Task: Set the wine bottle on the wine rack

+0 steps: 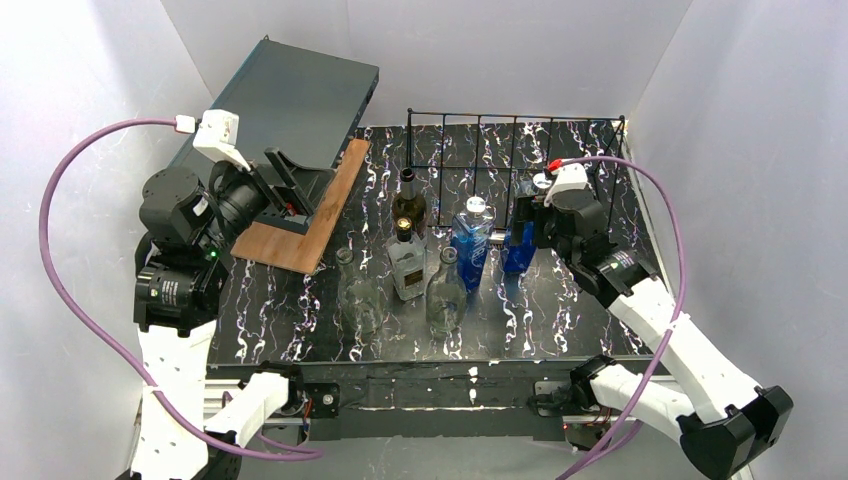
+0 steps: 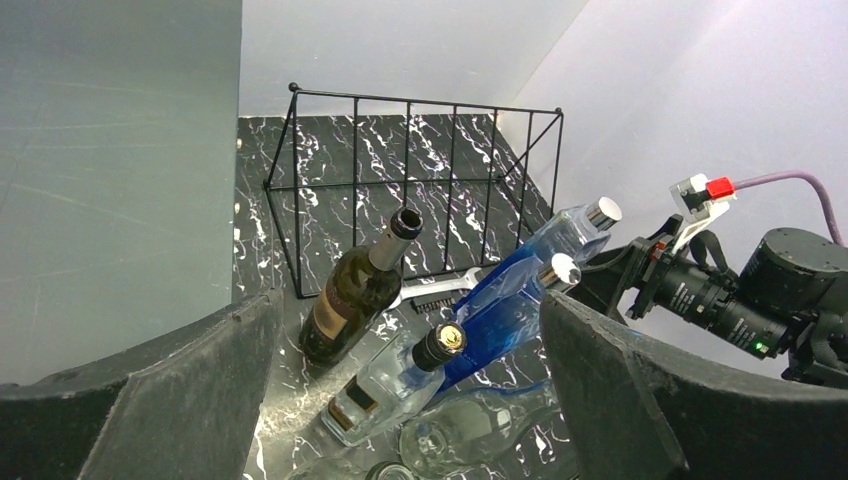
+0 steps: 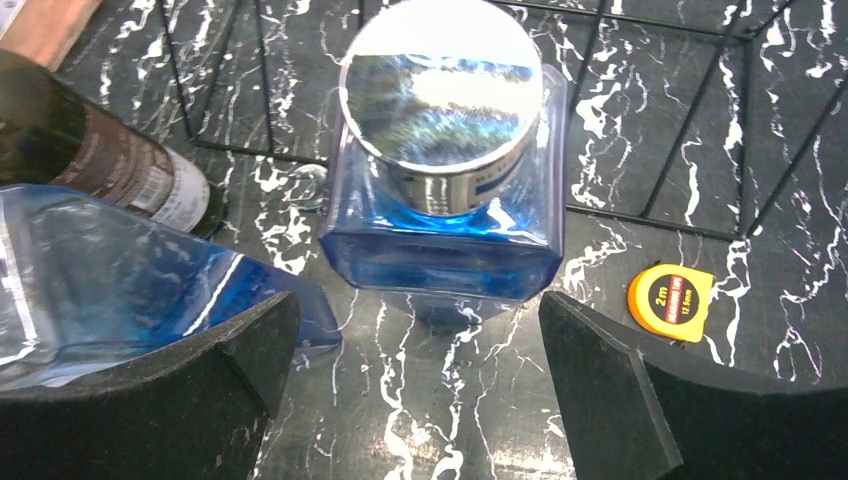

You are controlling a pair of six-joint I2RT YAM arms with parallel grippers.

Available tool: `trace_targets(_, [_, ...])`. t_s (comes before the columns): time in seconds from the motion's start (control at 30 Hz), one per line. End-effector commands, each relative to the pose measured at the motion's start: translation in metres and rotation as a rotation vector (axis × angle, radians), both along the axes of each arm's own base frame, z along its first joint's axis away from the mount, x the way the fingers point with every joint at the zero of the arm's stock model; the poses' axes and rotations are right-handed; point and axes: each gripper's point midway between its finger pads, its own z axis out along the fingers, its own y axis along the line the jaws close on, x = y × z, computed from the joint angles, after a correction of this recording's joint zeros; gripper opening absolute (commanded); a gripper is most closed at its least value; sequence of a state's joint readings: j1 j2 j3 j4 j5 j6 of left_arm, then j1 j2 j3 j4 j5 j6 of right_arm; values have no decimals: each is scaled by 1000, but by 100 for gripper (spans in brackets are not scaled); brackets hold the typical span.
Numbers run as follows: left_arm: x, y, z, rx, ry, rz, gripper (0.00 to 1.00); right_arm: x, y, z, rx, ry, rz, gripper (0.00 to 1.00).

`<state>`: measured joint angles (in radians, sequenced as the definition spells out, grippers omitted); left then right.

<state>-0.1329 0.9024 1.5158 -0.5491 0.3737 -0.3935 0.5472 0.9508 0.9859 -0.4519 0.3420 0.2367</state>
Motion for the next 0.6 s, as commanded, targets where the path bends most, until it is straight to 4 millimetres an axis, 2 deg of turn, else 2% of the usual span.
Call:
trace_targets(0.0, [1, 6, -6, 32, 3, 29, 99, 14, -8, 7, 11, -87, -105, 98])
trace_targets(0.13, [8, 16, -10, 92, -5, 79, 99, 17, -4, 0, 25, -107, -104, 94])
trace_targets(0.3, [25, 28, -10, 164, -15, 139, 99, 19, 3, -6, 55, -119, -84, 92])
trace_targets(0.57, [49, 36, 15, 222, -117, 188, 99, 22, -4, -11, 43, -162, -116, 89])
